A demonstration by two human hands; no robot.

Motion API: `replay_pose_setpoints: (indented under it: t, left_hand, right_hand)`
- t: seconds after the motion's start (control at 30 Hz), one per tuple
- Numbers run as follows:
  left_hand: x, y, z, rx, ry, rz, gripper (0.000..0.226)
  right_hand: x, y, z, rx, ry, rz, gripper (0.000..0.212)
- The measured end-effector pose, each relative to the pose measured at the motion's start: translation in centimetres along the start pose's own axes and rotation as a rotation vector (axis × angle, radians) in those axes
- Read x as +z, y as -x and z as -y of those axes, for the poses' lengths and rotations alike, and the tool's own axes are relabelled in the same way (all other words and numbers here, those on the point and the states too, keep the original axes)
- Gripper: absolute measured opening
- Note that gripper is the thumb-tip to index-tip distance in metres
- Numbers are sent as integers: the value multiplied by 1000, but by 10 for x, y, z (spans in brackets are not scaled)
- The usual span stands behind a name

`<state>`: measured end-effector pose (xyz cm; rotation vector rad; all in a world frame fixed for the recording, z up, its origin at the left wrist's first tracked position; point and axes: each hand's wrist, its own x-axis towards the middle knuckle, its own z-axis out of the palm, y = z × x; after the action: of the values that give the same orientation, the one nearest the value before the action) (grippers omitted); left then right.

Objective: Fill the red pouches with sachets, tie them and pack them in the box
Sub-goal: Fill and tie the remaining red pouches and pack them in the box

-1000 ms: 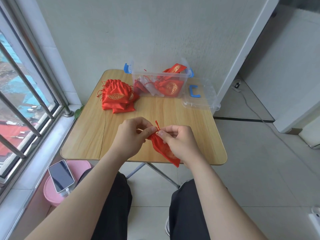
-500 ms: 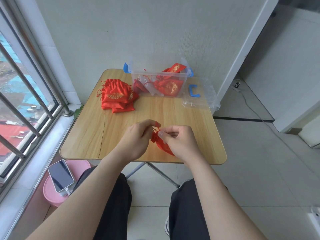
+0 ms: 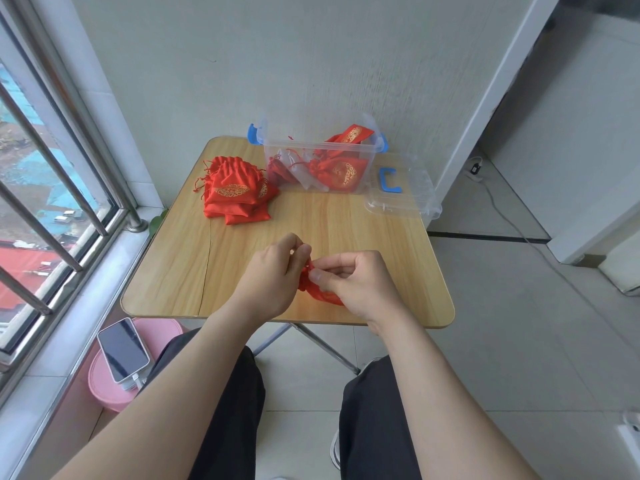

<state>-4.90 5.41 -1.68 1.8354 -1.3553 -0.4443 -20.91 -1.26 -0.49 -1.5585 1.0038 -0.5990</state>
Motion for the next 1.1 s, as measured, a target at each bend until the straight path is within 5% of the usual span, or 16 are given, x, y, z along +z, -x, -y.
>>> replay_pose_setpoints:
  t: [0.53, 0.77, 0.97, 1.1]
  left_hand:
    - [-1, -2, 4, -1, -119, -147, 12]
    - [2, -12, 3, -67, -3, -149, 15]
    - [-3, -18, -7, -159, 374, -141, 26]
    - [-3, -28, -18, -250, 601, -104, 27]
  right_hand:
    - [2, 3, 6, 145, 159, 57, 47]
    - [10, -5, -2, 5, 287, -58, 58]
    - [2, -12, -6, -117, 306, -119, 19]
    - [4, -20, -4, -192, 230, -196, 14]
